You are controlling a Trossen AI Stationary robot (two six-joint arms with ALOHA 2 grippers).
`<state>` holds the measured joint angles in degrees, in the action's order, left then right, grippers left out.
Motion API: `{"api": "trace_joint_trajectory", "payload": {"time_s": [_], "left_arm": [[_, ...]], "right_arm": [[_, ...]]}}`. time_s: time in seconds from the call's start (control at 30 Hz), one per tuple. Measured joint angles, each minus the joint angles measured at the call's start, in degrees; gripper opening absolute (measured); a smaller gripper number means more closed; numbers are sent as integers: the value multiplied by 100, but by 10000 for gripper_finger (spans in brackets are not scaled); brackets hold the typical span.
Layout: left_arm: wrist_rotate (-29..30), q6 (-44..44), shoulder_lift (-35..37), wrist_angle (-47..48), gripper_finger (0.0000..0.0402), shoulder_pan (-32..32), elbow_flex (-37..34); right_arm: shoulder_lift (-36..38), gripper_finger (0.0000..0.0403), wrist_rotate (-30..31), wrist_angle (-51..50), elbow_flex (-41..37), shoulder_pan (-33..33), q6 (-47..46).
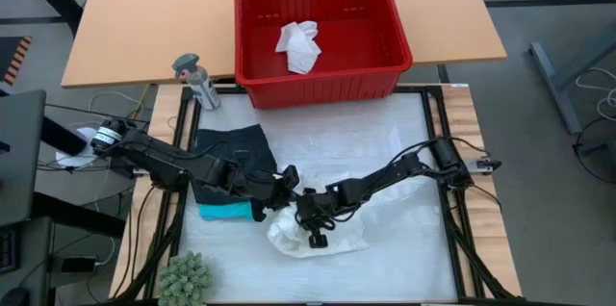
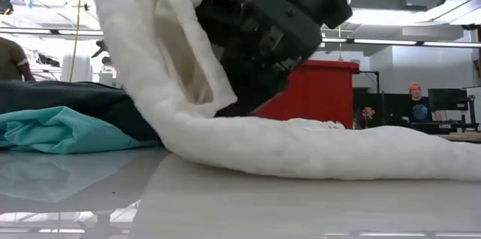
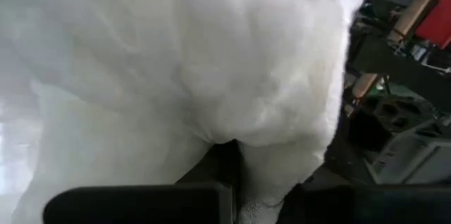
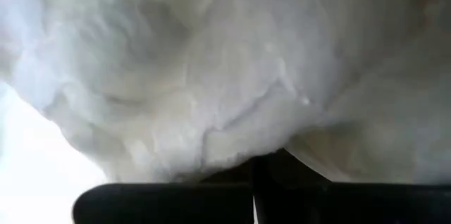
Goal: Fold laundry
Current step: Fold the white dress
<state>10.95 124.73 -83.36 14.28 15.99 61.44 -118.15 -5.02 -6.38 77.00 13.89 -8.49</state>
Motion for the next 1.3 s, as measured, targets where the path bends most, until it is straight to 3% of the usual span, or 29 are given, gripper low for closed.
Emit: {"api": "trace_joint_trajectory", "payload": {"time_s": [0.43,0.7,0.87,1.3], "left_arm": [[-31,-403,41,349,23,-28,-6],[25,-407,49,262,23,-39,-6],[45,-404,49,262,23,-39,-6],[-179,-84,55,184,23,102,-12]], "right_arm": [[780,14,154,-2136,19,120,548],[1750,14,407,-3099,15,146,643],[1949,14,819,-2667,8,184,688],[799,14,655,-331,-2,-20,769]]}}
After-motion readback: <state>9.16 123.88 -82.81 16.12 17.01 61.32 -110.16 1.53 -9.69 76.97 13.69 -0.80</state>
